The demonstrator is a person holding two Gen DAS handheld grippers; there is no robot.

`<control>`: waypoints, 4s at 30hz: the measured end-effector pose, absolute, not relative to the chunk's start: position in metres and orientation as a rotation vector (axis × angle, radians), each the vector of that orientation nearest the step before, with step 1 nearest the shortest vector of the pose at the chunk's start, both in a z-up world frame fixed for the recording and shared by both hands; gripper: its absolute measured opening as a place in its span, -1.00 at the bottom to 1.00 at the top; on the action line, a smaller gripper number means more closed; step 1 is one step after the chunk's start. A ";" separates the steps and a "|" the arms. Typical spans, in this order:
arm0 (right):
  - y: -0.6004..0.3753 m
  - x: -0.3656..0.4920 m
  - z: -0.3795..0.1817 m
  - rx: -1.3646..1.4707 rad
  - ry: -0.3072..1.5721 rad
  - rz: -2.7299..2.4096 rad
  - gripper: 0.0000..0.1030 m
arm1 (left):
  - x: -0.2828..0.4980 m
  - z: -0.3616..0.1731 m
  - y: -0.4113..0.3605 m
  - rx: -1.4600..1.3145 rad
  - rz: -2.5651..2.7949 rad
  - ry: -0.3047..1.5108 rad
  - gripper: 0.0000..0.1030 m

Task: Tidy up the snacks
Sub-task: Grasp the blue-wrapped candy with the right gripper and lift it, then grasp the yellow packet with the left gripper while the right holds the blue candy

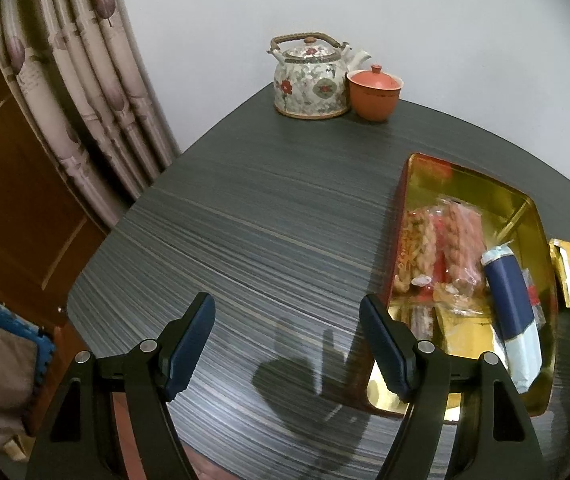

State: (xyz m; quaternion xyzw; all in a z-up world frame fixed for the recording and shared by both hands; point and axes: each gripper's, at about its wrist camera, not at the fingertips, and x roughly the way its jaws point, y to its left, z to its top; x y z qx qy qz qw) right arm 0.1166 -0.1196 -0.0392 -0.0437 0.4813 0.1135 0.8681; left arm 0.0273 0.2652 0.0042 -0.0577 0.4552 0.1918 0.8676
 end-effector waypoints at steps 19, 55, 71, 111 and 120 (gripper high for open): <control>-0.137 0.078 -0.026 -0.172 0.979 0.395 0.00 | 0.030 0.014 0.202 0.017 0.293 0.911 0.46; -0.181 0.066 -0.031 -0.042 0.934 0.336 -0.54 | 0.113 0.002 0.021 0.005 -0.062 1.013 0.46; -0.243 0.068 -0.032 0.039 0.930 0.171 -0.55 | 0.146 -0.020 -0.019 0.004 -0.110 1.037 0.46; -0.241 0.069 -0.033 0.008 0.931 0.160 -0.52 | 0.177 -0.056 -0.040 0.003 -0.053 1.098 0.12; -0.242 0.069 -0.032 0.008 0.931 0.161 -0.52 | 0.154 -0.033 -0.045 -0.004 -0.066 1.053 0.12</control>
